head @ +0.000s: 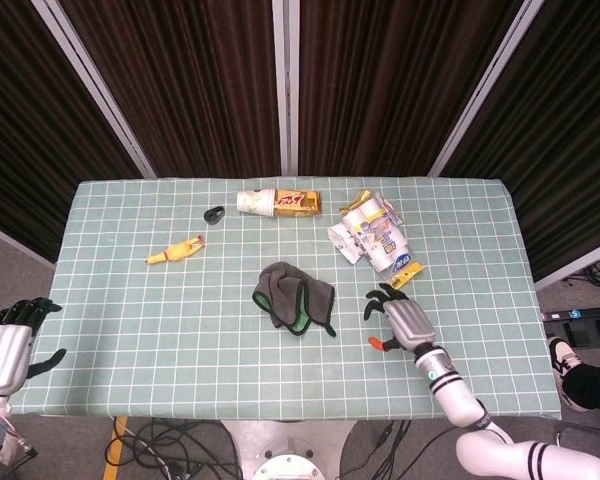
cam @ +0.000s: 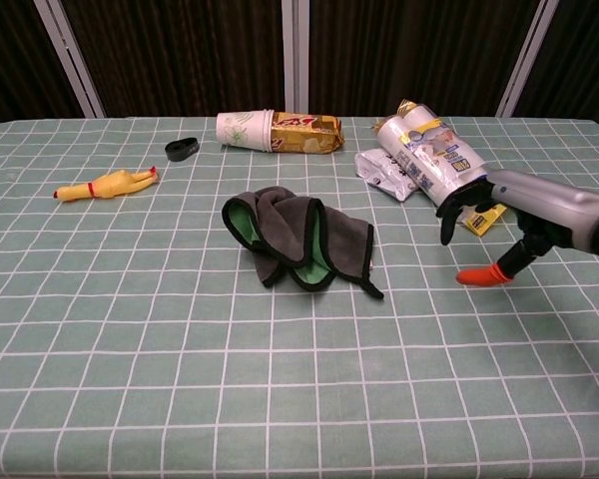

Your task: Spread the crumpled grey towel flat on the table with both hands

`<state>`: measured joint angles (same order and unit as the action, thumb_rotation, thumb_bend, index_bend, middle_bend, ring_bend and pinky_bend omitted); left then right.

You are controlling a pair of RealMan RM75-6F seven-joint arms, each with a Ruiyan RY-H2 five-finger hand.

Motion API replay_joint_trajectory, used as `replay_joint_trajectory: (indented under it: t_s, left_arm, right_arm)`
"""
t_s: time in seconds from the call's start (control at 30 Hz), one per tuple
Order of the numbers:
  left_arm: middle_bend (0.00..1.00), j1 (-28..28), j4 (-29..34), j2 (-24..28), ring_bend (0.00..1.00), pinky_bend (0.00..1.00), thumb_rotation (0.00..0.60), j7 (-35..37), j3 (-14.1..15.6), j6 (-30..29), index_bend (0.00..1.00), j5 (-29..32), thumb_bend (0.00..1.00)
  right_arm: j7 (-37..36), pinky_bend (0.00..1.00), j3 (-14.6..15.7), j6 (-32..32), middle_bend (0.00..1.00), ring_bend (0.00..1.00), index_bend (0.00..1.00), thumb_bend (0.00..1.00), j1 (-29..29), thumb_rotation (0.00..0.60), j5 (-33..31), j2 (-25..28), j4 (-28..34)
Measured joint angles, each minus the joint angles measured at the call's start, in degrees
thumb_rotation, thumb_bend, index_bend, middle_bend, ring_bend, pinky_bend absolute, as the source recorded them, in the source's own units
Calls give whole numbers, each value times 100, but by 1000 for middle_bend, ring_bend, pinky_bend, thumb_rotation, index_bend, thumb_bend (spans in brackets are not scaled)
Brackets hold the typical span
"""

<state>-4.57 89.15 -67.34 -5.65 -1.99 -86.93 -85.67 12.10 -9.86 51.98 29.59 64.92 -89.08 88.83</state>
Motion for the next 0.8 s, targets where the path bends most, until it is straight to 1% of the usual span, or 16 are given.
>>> replay_joint_trajectory:
  t_s: [0.17, 0.37, 0.57, 0.8]
  left_arm:
    - [292, 7, 2, 15, 241, 316, 600, 24, 3, 3, 299, -11, 89]
    - [292, 9, 20, 29, 242, 316, 600, 30, -2, 15, 299, -10, 89]
    - [292, 4, 18, 24, 242, 316, 600, 24, -1, 46, 299, -3, 89]
    - [292, -1, 3, 38, 242, 316, 600, 59, 8, 118, 299, 32, 89]
  right_arm:
    - [199, 147, -202, -91, 185, 26, 451, 107, 328, 600, -525, -732, -615]
    - [441, 147, -380, -144, 186, 27, 455, 105, 720, 600, -866, -1375, -1103]
    - [760, 147, -429, -108, 185, 27, 465, 107, 947, 600, -1141, -1768, -1322]
    - [931, 147, -384, 106, 186, 27, 473, 108, 1017, 600, -1224, -2142, -1670]
